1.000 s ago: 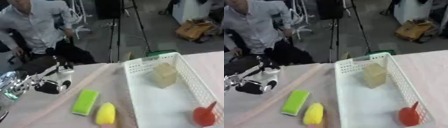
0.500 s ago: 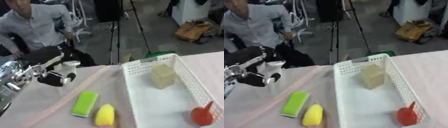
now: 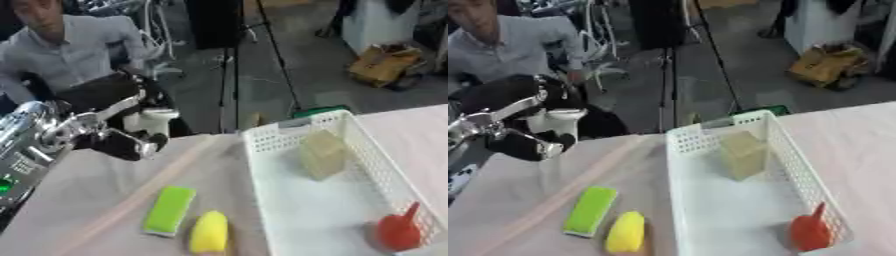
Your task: Pick up objects on the table and place them in the box.
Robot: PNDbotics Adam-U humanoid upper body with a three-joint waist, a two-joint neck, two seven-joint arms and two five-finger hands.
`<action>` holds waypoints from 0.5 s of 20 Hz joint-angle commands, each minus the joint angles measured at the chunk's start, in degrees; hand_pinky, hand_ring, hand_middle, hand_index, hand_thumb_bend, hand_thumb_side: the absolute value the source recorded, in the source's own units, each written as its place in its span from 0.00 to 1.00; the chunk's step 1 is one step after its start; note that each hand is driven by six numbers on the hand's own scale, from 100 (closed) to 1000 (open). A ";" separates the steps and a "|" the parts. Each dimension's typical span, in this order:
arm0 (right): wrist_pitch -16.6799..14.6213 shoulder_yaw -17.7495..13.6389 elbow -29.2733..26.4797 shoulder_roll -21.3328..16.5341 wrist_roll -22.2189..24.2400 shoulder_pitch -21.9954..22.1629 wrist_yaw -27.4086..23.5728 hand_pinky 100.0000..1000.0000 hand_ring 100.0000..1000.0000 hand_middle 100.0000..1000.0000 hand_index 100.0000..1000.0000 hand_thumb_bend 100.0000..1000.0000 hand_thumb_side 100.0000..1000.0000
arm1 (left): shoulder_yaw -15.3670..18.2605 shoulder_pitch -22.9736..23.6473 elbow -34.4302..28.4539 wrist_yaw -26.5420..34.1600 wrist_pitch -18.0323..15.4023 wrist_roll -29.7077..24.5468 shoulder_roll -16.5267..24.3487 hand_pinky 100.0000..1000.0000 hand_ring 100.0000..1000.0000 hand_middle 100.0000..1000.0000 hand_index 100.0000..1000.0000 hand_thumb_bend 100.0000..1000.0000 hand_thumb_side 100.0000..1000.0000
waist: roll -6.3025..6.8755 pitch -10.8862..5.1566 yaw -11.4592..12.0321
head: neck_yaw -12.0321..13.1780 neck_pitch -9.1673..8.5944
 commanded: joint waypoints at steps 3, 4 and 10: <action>-0.47 0.32 -0.99 -1.87 0.22 -0.44 -0.96 0.83 0.80 0.55 0.61 0.00 1.00 | -0.15 -3.40 -0.67 0.62 -0.55 -1.33 -0.30 0.00 0.40 0.50 0.67 0.12 0.06 | 0.16 -1.75 -0.56 | 0.19 0.74; -0.46 0.35 -0.99 -1.91 0.32 -0.47 -1.08 0.83 0.80 0.55 0.61 0.00 1.00 | -0.22 -3.75 -0.65 0.67 -0.60 -1.51 -0.49 0.00 0.40 0.50 0.67 0.12 0.05 | 0.23 -1.80 -0.64 | 0.14 0.76; -0.52 0.71 -0.99 -2.14 0.88 -0.82 -1.86 0.83 0.80 0.55 0.61 0.00 1.00 | -0.98 -5.80 -0.70 0.83 -1.13 -2.21 -2.41 0.00 0.40 0.50 0.67 0.12 0.05 | 0.63 -2.18 -1.49 | 0.16 0.76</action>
